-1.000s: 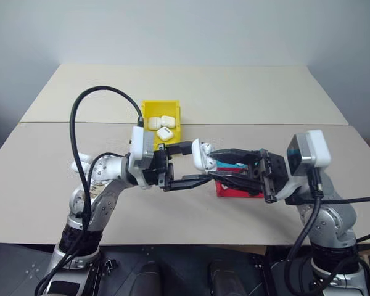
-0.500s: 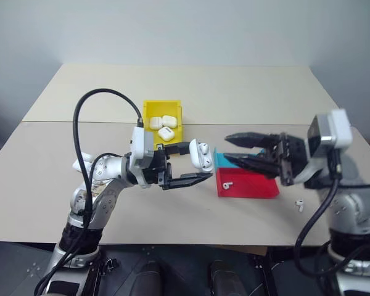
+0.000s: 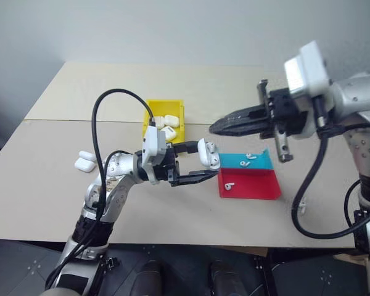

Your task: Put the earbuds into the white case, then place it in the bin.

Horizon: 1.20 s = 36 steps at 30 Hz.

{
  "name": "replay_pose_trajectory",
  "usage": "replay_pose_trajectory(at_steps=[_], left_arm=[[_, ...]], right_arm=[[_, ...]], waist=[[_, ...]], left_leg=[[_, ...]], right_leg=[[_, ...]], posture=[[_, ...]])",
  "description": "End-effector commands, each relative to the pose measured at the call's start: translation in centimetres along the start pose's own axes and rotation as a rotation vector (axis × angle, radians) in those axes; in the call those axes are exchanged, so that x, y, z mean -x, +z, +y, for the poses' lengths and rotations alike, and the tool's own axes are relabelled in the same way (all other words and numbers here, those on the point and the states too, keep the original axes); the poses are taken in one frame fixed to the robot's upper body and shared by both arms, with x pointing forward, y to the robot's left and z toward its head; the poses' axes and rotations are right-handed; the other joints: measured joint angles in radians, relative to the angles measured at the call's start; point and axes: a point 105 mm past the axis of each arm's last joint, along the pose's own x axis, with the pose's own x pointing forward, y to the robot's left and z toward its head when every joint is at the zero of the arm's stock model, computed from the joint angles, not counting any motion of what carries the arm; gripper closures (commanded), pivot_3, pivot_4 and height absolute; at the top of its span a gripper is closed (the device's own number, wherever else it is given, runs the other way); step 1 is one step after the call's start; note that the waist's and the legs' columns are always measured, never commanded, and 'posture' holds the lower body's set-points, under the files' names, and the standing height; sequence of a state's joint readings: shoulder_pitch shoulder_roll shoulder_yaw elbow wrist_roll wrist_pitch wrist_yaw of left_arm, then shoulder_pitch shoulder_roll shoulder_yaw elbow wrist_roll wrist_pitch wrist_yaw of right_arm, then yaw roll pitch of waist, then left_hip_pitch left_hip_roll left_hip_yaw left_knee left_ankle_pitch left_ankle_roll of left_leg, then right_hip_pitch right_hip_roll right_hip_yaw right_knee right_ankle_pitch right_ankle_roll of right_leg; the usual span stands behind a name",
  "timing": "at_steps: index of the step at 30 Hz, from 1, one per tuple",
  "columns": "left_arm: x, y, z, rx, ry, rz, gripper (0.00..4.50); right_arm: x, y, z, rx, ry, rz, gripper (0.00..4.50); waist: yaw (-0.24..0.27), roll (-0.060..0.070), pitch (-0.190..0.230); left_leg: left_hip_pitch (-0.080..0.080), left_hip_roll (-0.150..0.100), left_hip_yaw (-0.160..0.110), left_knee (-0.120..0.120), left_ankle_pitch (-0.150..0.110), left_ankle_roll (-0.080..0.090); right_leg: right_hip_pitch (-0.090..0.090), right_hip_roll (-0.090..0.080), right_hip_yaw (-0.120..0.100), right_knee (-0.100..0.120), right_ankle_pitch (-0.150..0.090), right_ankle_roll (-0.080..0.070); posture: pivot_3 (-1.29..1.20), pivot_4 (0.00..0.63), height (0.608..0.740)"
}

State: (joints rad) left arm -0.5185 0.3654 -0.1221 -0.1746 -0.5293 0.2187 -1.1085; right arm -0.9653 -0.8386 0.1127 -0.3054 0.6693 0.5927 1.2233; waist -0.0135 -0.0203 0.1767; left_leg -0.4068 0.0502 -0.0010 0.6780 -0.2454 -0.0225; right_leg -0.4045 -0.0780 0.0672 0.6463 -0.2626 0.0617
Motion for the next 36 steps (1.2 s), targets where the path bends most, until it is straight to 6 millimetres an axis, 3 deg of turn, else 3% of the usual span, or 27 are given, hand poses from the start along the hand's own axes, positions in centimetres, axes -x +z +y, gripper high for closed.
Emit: replay_pose_trajectory(at_steps=[1,10,17,24,36], left_arm=[[-0.1,0.6,0.1,-0.045,-0.002,-0.004,1.72],[-0.5,0.3,0.4,-0.065,0.026,0.013,1.72],[-0.5,0.5,0.2,-0.075,0.026,0.001,1.72],[-0.4,0.6,0.0,-0.078,0.025,-0.003,1.72],[-0.2,0.8,-0.1,-0.082,0.028,-0.009,1.72]], right_arm=[[-0.7,0.9,0.1,0.078,0.029,0.018,4.47],[-2.5,1.0,1.1,0.167,0.151,0.03,4.47],[-3.1,-0.7,1.3,0.208,0.166,0.111,4.47],[-2.5,-2.6,1.1,0.239,0.161,0.218,4.47],[-0.7,-3.4,1.4,0.24,0.157,0.279,4.47]], waist=[[0.0,0.0,0.0],[-0.001,0.0,0.0],[0.0,0.0,0.0],[-0.001,0.0,0.0],[-0.002,0.0,0.0]], left_leg=[[0.0,0.0,0.0,0.0,0.0,0.0],[0.0,0.0,0.0,0.0,0.0,0.0],[0.0,0.0,0.0,0.0,0.0,0.0],[0.0,0.0,0.0,0.0,0.0,0.0],[0.001,0.0,0.0,0.0,0.0,0.0]], right_leg=[[0.0,0.0,0.0,0.0,0.0,0.0],[0.0,0.0,0.0,0.001,0.0,0.0],[0.0,0.0,0.0,0.001,0.0,0.0],[-0.001,0.0,0.0,0.001,0.0,0.0],[0.0,0.0,0.0,0.001,0.0,0.0]], posture=[[0.0,0.15,0.74],[0.0,0.15,0.74],[0.0,0.15,0.74],[0.0,0.15,0.74],[0.0,0.15,0.74]])
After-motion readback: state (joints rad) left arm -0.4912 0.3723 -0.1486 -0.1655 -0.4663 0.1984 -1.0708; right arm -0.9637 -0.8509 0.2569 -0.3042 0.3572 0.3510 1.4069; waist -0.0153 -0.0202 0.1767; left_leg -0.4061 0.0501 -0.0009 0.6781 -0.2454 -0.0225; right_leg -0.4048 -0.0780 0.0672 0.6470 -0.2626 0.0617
